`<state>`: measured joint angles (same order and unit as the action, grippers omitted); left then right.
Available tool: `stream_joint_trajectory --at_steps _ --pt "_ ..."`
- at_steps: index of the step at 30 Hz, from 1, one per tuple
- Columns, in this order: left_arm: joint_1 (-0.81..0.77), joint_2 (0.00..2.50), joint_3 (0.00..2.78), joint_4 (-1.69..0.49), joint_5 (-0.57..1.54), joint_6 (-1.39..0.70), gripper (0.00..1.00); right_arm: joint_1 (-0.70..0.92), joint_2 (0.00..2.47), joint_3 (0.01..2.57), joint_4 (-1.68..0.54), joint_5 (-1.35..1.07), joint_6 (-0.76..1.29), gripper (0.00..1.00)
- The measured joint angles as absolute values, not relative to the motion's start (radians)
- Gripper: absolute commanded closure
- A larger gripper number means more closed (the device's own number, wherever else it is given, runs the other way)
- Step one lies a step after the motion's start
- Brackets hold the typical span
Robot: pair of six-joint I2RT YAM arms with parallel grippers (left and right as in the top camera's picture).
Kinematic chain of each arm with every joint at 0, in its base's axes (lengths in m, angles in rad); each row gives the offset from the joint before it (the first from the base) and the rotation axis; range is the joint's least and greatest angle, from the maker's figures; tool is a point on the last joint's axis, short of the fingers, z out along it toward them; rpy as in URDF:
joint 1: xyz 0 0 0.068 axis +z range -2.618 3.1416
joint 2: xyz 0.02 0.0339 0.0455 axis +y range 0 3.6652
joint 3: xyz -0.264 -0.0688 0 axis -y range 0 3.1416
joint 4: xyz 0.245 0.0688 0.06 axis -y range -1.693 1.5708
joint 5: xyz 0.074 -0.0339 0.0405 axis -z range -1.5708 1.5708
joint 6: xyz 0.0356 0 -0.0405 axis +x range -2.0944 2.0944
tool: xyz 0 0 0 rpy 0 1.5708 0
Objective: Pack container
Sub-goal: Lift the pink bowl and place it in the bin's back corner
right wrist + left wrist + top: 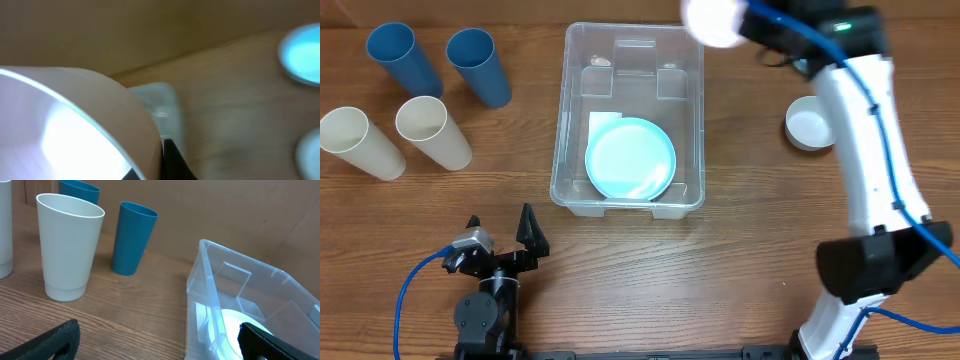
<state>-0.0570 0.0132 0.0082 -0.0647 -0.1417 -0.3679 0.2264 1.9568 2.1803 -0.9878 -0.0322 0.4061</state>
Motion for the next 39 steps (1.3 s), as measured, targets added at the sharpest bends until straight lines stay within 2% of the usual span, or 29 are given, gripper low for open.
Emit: stream_joint_trajectory --at_steps 3,8,17,36,38,39 --pt "-0.057 0.013 0.008 -0.064 -0.142 -0.368 0.00 0.356 1.962 2.180 -0.906 0.000 0.400 0.93" --pt "-0.057 0.013 0.008 -0.065 -0.142 -0.368 0.00 0.423 2.057 2.181 -0.836 0.017 0.396 0.94" --pt "-0.057 0.013 0.008 -0.065 -0.142 -0.368 0.00 0.425 2.284 2.180 -0.810 0.039 0.375 0.94" --pt "-0.057 0.013 0.008 -0.065 -0.142 -0.368 0.00 0.423 2.420 2.177 -0.806 0.288 0.315 0.95" --pt "-0.057 0.013 0.008 -0.065 -0.142 -0.368 0.00 0.423 2.420 2.177 -0.803 0.293 0.313 0.94" --pt "-0.057 0.013 0.008 -0.065 -0.142 -0.368 0.00 0.421 2.421 2.177 -0.803 0.300 0.313 0.89"
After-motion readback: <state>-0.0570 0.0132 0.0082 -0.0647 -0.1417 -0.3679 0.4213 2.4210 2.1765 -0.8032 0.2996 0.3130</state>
